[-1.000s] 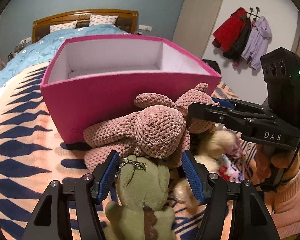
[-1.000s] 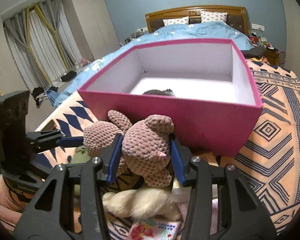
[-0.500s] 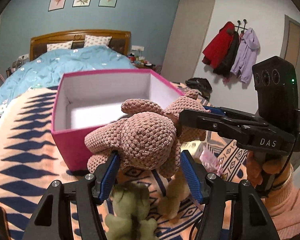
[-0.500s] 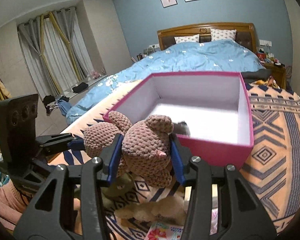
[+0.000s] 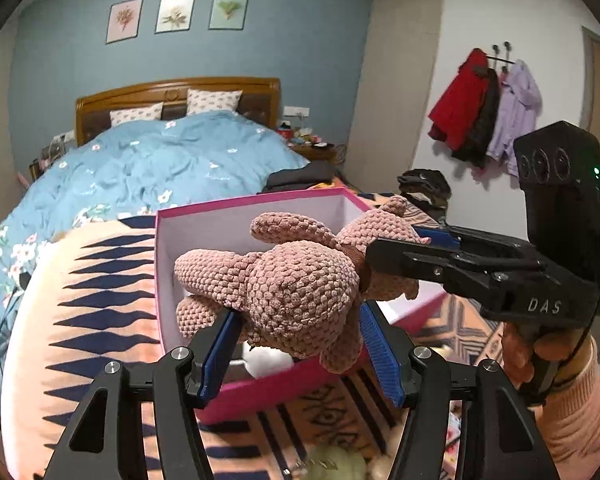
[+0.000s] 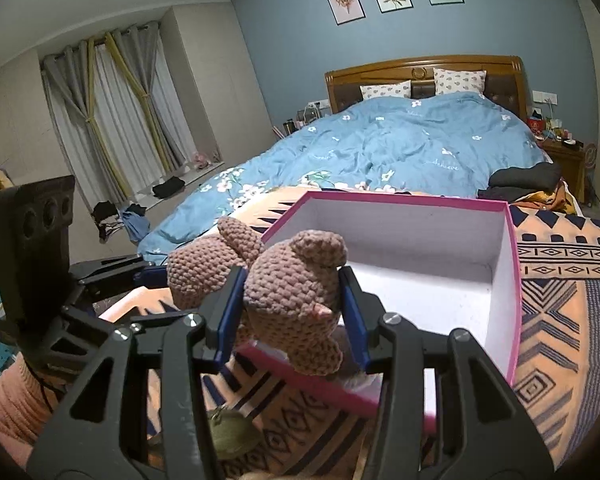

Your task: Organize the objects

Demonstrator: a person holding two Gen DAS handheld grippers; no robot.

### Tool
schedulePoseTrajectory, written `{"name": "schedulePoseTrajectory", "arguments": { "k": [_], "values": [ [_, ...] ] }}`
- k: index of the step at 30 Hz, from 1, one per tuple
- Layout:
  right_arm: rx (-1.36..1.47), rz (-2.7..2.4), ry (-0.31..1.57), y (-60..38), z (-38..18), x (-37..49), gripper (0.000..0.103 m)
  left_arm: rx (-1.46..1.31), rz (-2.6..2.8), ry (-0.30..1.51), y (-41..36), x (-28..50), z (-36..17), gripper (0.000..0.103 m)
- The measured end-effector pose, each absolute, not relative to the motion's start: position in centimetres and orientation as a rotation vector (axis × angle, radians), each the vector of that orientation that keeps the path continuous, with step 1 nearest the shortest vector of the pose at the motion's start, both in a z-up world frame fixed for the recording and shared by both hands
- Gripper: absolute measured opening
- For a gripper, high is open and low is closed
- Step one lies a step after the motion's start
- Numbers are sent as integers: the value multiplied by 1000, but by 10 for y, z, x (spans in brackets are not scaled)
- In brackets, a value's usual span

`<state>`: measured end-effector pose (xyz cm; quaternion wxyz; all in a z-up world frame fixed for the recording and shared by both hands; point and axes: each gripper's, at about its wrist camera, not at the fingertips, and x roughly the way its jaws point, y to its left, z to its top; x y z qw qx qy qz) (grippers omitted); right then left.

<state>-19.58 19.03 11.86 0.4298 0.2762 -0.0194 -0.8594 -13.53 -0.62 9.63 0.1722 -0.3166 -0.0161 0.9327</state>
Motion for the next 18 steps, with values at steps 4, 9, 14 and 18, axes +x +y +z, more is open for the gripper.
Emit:
{"name": "schedulePoseTrajectory", "arguments": {
  "k": [4,9,14,18],
  "values": [
    [734,-2140,-38,181,108,-215,49,-944,2664,-59,-9,-156,85,62],
    [807,-2141,-17,170,90,-238,49,-1031,2659,-70,-9,-181,65,62],
    [884,-2134,4,163,73,-260,49,-1120,2663,-78,-8,-204,46,62],
    [941,-2148,5,158,63,-275,52,-1167,2685,-55,-7,-213,36,62]
  ]
}}
